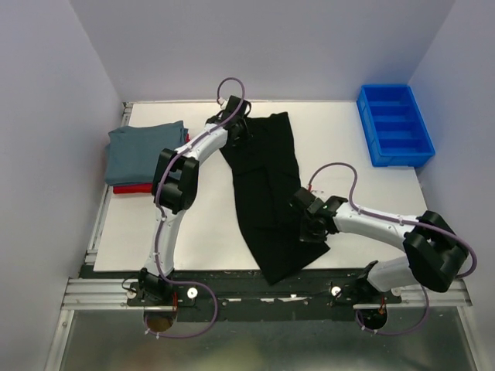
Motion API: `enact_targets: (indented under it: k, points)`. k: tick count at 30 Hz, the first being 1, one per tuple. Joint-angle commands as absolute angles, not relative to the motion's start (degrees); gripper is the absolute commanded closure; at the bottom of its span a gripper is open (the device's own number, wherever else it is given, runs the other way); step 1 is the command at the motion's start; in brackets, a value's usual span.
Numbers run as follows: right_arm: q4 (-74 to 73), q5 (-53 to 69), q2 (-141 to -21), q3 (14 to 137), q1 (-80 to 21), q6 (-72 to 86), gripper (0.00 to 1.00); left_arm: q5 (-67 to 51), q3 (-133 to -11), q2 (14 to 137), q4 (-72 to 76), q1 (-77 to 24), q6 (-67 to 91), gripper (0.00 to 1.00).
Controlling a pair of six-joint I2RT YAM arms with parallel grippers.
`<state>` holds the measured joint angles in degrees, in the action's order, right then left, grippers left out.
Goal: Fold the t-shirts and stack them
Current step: Rotate the tshirt 90 degrees
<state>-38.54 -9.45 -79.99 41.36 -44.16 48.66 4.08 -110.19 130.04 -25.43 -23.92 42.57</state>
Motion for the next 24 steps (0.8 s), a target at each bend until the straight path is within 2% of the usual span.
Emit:
enact_targets:
  k: [1,7,11,14,18,24]
  points:
    - [-36.7,-3.4,-82.7,41.2,-50.9,54.4,0.99,6.8,-114.5,136.0,-30.1,-22.8,40.9,0.96]
    - [-33.5,3.9,-84.8,46.9,-57.2,53.8,0.99,6.8,-123.2,143.0,-34.2,-22.0,40.0,0.96]
    - [-38.0,-2.3,-76.9,50.9,-56.5,51.6,0.99,6.9,-129.2,146.5,-35.9,-21.6,39.2,0.97]
    - [-41.9,-3.7,-73.4,54.9,-51.2,47.4,0.99,7.6,-133.8,149.3,-38.6,-21.5,38.7,0.98]
    - [-44.6,-6.9,-74.4,59.2,-41.6,42.1,0.99,6.6,-135.8,152.0,-37.8,-21.3,39.5,0.98]
    - [-39.7,-7.0,-85.1,66.0,-31.4,36.0,0.99,4.3,-141.8,155.5,-34.9,-21.0,40.4,0.98]
